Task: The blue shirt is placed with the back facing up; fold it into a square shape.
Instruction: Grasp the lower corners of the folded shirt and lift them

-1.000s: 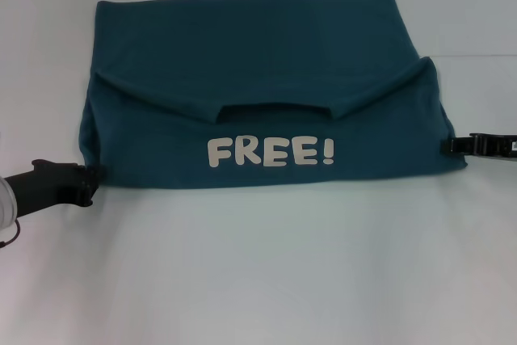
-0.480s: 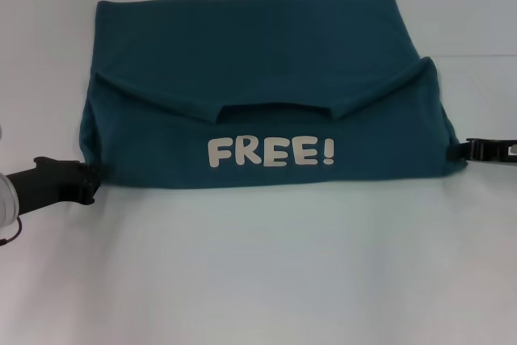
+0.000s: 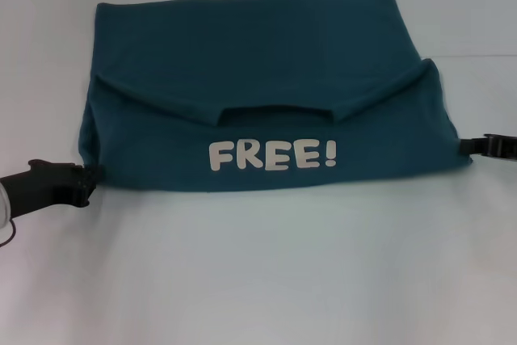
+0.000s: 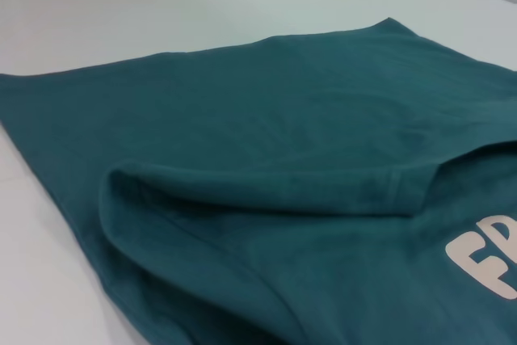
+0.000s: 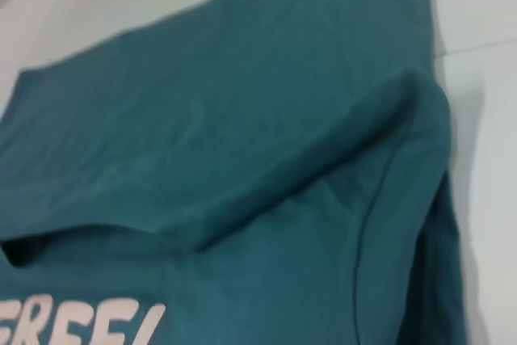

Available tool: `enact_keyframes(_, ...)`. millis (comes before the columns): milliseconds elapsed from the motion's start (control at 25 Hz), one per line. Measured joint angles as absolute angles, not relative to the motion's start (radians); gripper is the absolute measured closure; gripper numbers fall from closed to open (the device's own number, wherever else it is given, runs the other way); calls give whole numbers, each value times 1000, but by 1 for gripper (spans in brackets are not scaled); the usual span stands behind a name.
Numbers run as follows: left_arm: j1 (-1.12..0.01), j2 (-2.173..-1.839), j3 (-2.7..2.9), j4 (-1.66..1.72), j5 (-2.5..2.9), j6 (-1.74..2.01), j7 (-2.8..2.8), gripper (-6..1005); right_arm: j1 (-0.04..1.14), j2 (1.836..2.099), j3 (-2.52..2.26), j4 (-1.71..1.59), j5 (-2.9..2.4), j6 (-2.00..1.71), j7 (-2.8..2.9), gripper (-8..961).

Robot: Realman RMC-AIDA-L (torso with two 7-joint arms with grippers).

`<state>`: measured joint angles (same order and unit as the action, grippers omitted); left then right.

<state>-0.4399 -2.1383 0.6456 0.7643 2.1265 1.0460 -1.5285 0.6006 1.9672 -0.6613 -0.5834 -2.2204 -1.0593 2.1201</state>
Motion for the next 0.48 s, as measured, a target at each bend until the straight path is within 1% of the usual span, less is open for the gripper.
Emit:
enact_keyframes(320, -405, -2141, 622, 818, 2126, 1130, -1565, 994, 522, 1973, -614, -633, -2165, -1153, 2042, 949)
enact_keyframes(480, -389, -2140, 568, 833, 2127, 1231, -1567, 994, 475, 1975, -566, -637, -2136, -1234, 1973, 950)
